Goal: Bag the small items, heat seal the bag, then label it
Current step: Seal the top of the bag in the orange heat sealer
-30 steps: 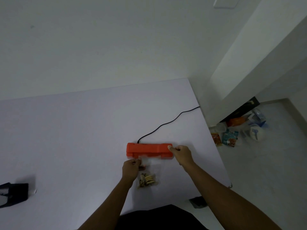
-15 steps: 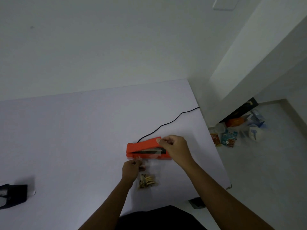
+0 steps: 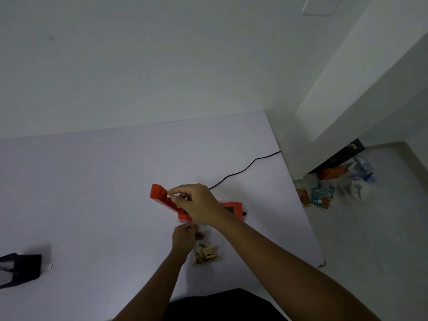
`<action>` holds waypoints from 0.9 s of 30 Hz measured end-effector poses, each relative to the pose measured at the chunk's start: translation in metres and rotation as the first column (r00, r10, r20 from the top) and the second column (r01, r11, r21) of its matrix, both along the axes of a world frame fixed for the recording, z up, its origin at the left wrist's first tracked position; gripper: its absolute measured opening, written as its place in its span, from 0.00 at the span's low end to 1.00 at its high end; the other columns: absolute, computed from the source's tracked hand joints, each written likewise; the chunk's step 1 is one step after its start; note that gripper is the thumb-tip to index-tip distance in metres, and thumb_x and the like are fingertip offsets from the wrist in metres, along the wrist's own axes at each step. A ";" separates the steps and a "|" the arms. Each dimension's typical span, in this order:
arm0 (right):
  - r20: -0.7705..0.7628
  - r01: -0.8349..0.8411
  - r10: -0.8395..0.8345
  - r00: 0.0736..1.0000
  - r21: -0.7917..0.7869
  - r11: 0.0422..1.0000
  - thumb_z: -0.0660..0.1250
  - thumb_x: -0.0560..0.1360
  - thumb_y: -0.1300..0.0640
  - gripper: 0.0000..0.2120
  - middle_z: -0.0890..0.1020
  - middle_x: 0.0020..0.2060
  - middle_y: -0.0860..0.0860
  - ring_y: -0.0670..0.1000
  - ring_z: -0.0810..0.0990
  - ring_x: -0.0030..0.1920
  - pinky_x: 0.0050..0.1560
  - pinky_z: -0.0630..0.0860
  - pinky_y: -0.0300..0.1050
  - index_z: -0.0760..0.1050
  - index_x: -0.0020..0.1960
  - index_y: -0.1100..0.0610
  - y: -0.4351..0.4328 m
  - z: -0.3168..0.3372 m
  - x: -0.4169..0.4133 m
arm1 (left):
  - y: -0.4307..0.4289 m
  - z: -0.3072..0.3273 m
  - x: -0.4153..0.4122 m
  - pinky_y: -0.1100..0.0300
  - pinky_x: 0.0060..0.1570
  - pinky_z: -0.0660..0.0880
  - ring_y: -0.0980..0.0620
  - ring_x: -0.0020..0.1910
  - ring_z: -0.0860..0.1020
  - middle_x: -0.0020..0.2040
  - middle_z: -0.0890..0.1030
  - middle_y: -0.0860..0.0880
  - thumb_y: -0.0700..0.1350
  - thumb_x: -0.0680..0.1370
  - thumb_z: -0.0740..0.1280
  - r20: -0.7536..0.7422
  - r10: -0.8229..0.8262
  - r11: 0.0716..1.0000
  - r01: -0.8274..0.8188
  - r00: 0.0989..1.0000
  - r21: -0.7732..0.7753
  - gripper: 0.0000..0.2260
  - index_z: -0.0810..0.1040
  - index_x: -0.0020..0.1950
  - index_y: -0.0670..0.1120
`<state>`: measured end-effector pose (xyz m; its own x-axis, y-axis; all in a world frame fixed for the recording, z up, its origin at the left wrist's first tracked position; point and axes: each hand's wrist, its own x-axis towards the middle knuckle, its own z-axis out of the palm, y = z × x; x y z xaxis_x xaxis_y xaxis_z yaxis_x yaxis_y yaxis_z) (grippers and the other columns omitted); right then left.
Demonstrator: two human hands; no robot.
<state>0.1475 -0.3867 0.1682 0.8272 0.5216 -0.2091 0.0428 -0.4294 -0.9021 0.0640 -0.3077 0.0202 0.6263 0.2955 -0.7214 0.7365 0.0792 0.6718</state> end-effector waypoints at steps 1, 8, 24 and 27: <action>-0.009 0.032 -0.032 0.999 0.015 0.999 0.66 0.78 0.56 0.11 0.85 0.50 0.50 0.47 0.83 0.47 0.50 0.80 0.39 0.81 0.58 0.55 -0.006 -0.004 0.001 | 0.000 0.000 0.000 0.52 0.45 0.82 0.46 0.38 0.86 0.37 0.86 0.44 0.40 0.78 0.65 0.002 0.000 1.000 0.000 1.000 0.000 0.10 0.84 0.42 0.40; 0.049 0.366 -0.370 0.928 -0.307 0.878 0.65 0.76 0.61 0.12 0.84 0.52 0.52 0.51 0.82 0.52 0.57 0.78 0.44 0.81 0.57 0.55 -0.103 -0.077 0.000 | -0.001 0.009 -0.002 0.55 0.42 0.80 0.48 0.37 0.86 0.39 0.86 0.45 0.43 0.80 0.64 0.044 -0.045 0.998 0.043 0.998 0.043 0.09 0.83 0.44 0.45; 0.035 0.356 -0.380 0.924 -0.438 0.826 0.71 0.75 0.59 0.25 0.77 0.44 0.48 0.47 0.77 0.45 0.47 0.72 0.36 0.71 0.71 0.53 -0.138 -0.135 -0.035 | -0.013 0.029 0.010 0.71 0.30 0.75 0.55 0.31 0.84 0.39 0.85 0.50 0.44 0.81 0.61 0.122 -0.167 0.920 0.110 0.978 0.377 0.10 0.82 0.52 0.45; 0.019 0.349 -0.378 0.926 -0.431 0.832 0.70 0.75 0.60 0.26 0.76 0.42 0.46 0.46 0.75 0.43 0.45 0.70 0.34 0.69 0.71 0.52 -0.140 -0.134 -0.035 | -0.018 0.032 0.013 0.73 0.27 0.74 0.57 0.30 0.83 0.38 0.85 0.50 0.43 0.81 0.62 0.126 -0.160 0.912 0.098 0.979 0.397 0.09 0.82 0.50 0.46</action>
